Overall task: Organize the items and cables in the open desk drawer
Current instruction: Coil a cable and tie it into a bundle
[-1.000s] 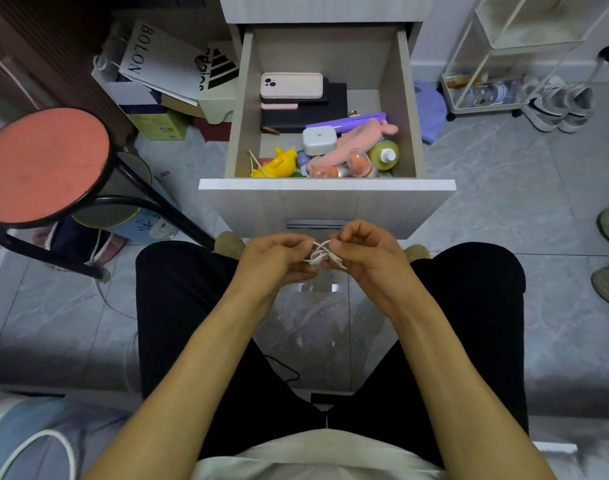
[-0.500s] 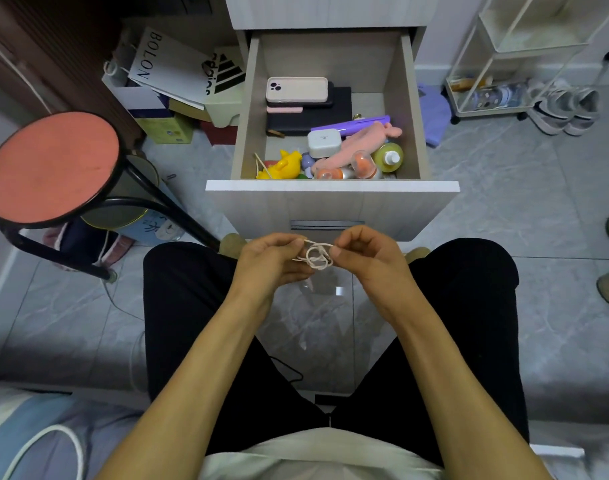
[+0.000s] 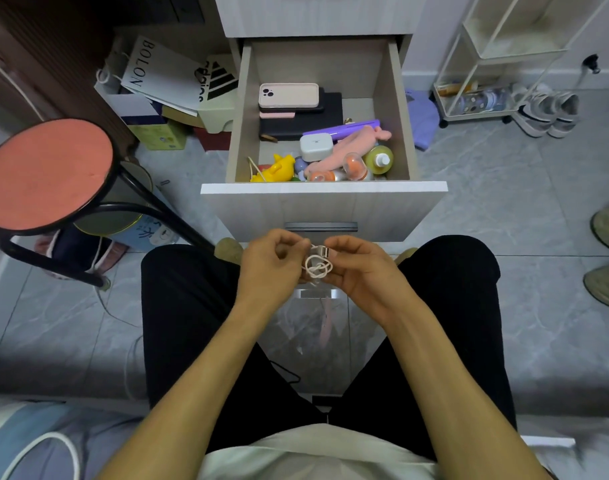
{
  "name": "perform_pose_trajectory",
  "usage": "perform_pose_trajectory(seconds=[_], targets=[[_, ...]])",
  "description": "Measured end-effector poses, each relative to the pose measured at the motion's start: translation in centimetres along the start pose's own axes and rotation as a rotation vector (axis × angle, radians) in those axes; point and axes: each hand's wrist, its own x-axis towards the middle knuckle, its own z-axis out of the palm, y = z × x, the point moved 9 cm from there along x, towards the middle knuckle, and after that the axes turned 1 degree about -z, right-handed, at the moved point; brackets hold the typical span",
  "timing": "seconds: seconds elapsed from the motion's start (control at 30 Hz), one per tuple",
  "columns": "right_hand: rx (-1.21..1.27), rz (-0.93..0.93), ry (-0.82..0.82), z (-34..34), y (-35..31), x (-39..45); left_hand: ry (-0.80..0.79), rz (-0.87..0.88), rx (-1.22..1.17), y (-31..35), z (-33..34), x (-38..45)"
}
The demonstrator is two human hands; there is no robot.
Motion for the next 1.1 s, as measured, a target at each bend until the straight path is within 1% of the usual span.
perform_pose_trajectory(seconds=[0.1, 0.13, 0.23, 0.27, 0.33, 0.37, 0.43, 0.47, 0.5, 0.57, 0.63, 0.7, 0.77, 0.83, 1.03, 1.1], targets=[[-0.002, 0.038, 0.046, -0.3, 0.3, -0.1, 0.088, 0.031, -0.019, -0.1, -0.1, -0.8], [-0.074, 0.037, 0.061, -0.4, 0.2, -0.1, 0.116, 0.010, -0.061, -0.4, -0.3, -0.9], [-0.507, -0.032, 0.154, -0.9, -1.2, -0.2, 0.160, -0.038, -0.129, -1.1, -0.7, -1.3], [-0.582, -0.065, 0.171, -0.9, -1.7, -0.1, 0.157, -0.036, -0.134, -1.2, -0.6, -1.3], [-0.580, -0.139, 0.182, -0.7, -2.5, -0.3, 0.148, -0.061, -0.154, -1.3, -0.5, -1.4], [-0.572, -0.191, 0.187, -0.6, -2.8, -0.5, 0.145, -0.113, -0.191, -1.6, -0.4, -1.3], [-0.618, -0.317, 0.213, -0.4, -3.5, -1.3, 0.139, -0.273, -0.363, -2.5, -0.2, -1.1], [-0.649, -0.370, 0.221, -0.3, -3.8, -1.6, 0.134, -0.326, -0.451, -2.8, -0.1, -1.1], [-0.656, -0.403, 0.226, -0.3, -3.9, -1.9, 0.128, -0.338, -0.492, -2.8, -0.1, -1.0], [-0.577, -0.403, 0.241, -0.7, -3.8, -1.9, 0.099, -0.296, -0.496, -2.4, -0.3, -0.8], [-0.485, -0.354, 0.255, -1.4, -3.7, -1.6, 0.055, -0.240, -0.505, -2.0, -0.4, -0.7], [-0.464, -0.303, 0.225, -1.6, -3.4, -1.4, 0.020, -0.186, -0.511, -1.7, -0.8, -0.5], [-0.496, -0.279, 0.180, -1.3, -3.1, -1.3, 0.010, -0.142, -0.496, -1.6, -1.5, -0.4], [-0.584, -0.267, 0.145, -0.8, -2.7, -1.2, -0.002, -0.119, -0.483, -1.6, -1.9, -0.4], [-0.794, -0.240, 0.103, -0.1, -2.2, -1.1, 0.001, -0.138, -0.573, -0.9, -2.4, -0.6], [-0.805, -0.253, 0.058, 0.4, -2.1, -1.3, 0.010, -0.121, -0.563, -0.6, -2.6, -0.6]])
